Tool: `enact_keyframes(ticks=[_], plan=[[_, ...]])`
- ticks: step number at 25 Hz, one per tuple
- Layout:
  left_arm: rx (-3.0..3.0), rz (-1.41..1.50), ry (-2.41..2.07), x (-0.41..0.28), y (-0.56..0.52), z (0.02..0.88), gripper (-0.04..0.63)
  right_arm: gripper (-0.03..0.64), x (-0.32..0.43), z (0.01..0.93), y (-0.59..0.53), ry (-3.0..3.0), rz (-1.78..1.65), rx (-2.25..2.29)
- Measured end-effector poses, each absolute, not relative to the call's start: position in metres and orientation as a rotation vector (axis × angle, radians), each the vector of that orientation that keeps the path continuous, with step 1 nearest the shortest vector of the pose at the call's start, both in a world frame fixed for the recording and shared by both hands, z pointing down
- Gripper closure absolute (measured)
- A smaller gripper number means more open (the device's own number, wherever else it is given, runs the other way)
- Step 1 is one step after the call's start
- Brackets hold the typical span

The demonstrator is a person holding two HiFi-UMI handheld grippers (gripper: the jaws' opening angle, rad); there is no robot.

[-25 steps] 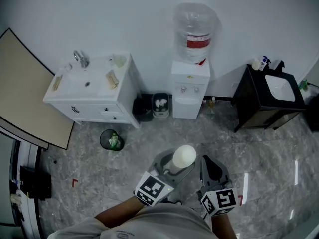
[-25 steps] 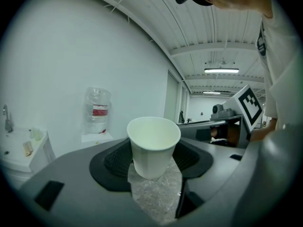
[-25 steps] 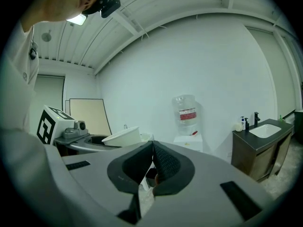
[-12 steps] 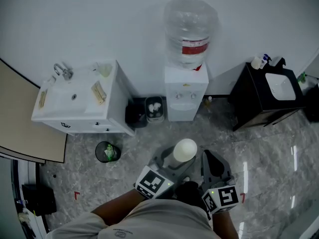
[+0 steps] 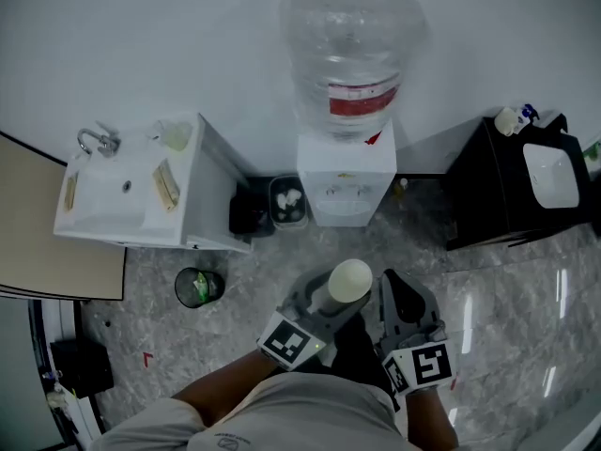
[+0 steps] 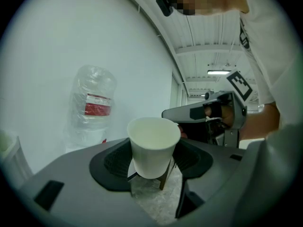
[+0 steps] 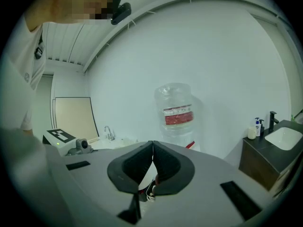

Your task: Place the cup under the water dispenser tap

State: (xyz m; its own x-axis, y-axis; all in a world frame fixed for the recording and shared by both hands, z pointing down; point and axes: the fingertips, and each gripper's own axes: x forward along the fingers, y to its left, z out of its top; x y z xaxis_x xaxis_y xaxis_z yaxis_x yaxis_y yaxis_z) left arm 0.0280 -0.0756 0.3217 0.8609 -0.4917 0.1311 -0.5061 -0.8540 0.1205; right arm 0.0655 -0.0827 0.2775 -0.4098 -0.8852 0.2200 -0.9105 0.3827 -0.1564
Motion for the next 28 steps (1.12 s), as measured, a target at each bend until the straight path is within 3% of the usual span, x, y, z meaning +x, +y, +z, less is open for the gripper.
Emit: enact_keyframes(ticks=[11, 28], plan=[[2.893, 0.248, -0.811, 0.070, -0.180, 0.437, 0.328, 0.600, 0.106, 0.340, -0.194, -2.617, 0.436, 1.537], [2.841, 0.365, -0.966, 0.081, -0.286, 0.771, 0.328, 0.600, 0.114, 0.553, -0.255, -2.580, 0.457, 1.648]])
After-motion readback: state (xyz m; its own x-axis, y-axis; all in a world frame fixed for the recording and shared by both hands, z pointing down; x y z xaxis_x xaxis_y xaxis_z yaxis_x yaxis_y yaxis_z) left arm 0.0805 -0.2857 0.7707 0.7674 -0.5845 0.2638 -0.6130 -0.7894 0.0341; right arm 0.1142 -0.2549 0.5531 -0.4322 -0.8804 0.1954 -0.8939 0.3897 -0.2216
